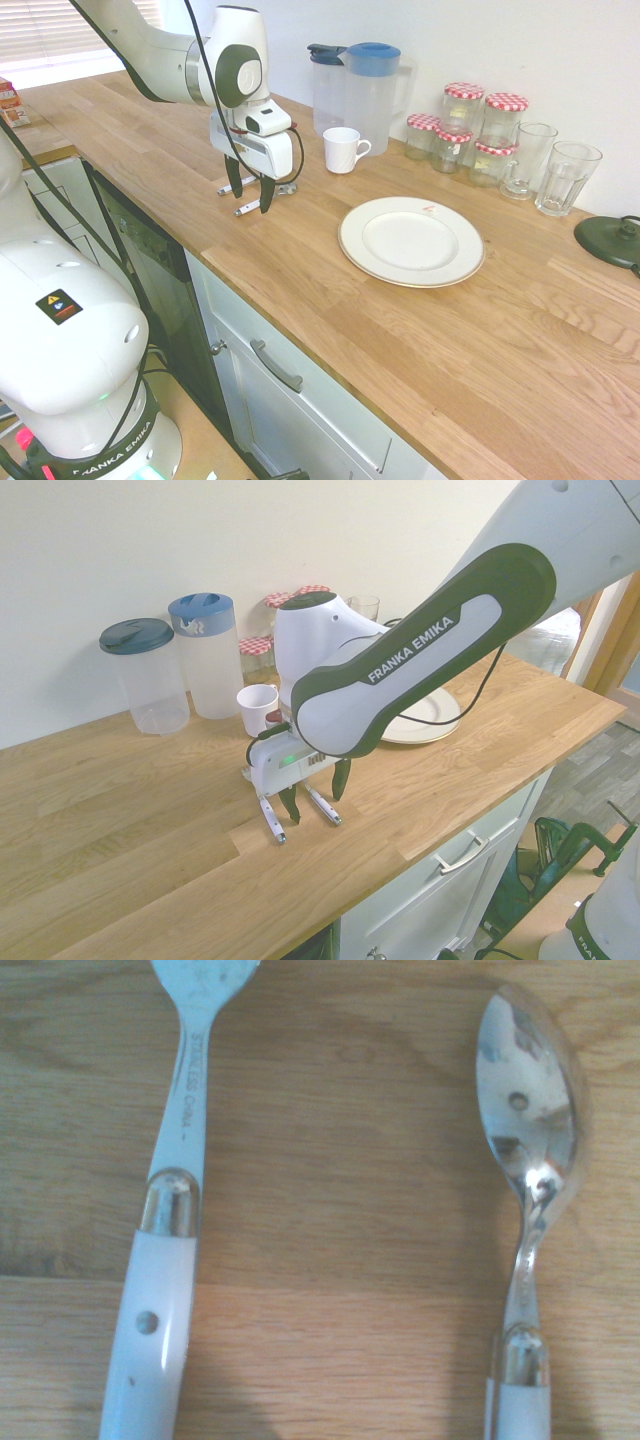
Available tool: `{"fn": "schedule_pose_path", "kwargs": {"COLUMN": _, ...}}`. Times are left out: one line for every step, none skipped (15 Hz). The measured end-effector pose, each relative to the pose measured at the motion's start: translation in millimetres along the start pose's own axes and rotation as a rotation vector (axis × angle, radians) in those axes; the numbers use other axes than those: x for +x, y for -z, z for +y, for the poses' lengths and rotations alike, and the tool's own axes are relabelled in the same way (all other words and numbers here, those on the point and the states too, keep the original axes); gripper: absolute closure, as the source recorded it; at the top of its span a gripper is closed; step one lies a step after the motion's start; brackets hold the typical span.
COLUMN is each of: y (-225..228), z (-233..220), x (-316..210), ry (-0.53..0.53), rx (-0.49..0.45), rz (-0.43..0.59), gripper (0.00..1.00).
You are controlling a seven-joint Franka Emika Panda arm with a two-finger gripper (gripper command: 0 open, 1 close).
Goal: Put the spoon into the plate
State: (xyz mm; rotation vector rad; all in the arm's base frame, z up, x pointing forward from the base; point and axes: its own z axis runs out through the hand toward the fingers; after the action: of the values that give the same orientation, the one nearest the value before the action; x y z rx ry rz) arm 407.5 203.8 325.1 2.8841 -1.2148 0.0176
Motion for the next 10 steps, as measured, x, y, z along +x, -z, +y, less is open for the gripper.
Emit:
{"fn": "schedule_pose_path", "kwargs": {"y": 0.0, "z": -0.2, "x": -0.7, "ry": 0.001, "rx": 0.000, "rz": 0.000, "gripper": 1.00}}
{"fn": "schedule_pose_path", "kwargs": {"y": 0.1, "z": -0.4, "x": -1.4, "ry": 0.003, "rx": 0.000, "rz": 0.000, "gripper": 1.00}}
{"fn": "schedule_pose_path", "kwargs": {"y": 0.1, "z": -0.6, "x": -2.0, "ry": 0.003, "rx": 0.000, "rz": 0.000, "gripper": 1.00}}
{"fn": "schedule_pose_path", "kwargs": {"y": 0.1, "z": -0.8, "x": -2.6, "ry": 0.004, "rx": 0.000, "rz": 0.000, "gripper": 1.00}}
{"fn": "schedule_pose_path", "kwargs": {"y": 0.1, "z": -0.9, "x": -2.8, "ry": 0.003, "rx": 0.001, "rz": 0.000, "gripper": 1.00}}
{"fn": "schedule_pose_path", "kwargs": {"y": 0.0, "z": -0.8, "x": -2.8, "ry": 0.001, "rx": 0.001, "rz": -0.001, "gripper": 1.00}}
{"fn": "schedule_pose_path", "kwargs": {"y": -0.7, "z": -0.3, "x": -2.9, "ry": 0.000, "rx": 0.001, "rz": -0.001, "gripper": 1.00}}
{"fn": "schedule_pose_path", "kwargs": {"y": -1.0, "z": -0.1, "x": -2.8, "ry": -0.001, "rx": 0.002, "rz": -0.001, "gripper": 1.00}}
{"fn": "schedule_pose_path", "kwargs": {"y": -1.1, "z": 0.0, "x": -2.9, "ry": -0.003, "rx": 0.004, "rz": -0.001, "gripper": 1.00}}
{"fn": "schedule_pose_path", "kwargs": {"y": -1.2, "z": -0.3, "x": -4.0, "ry": -0.004, "rx": 0.008, "rz": 0.000, "gripper": 1.00}}
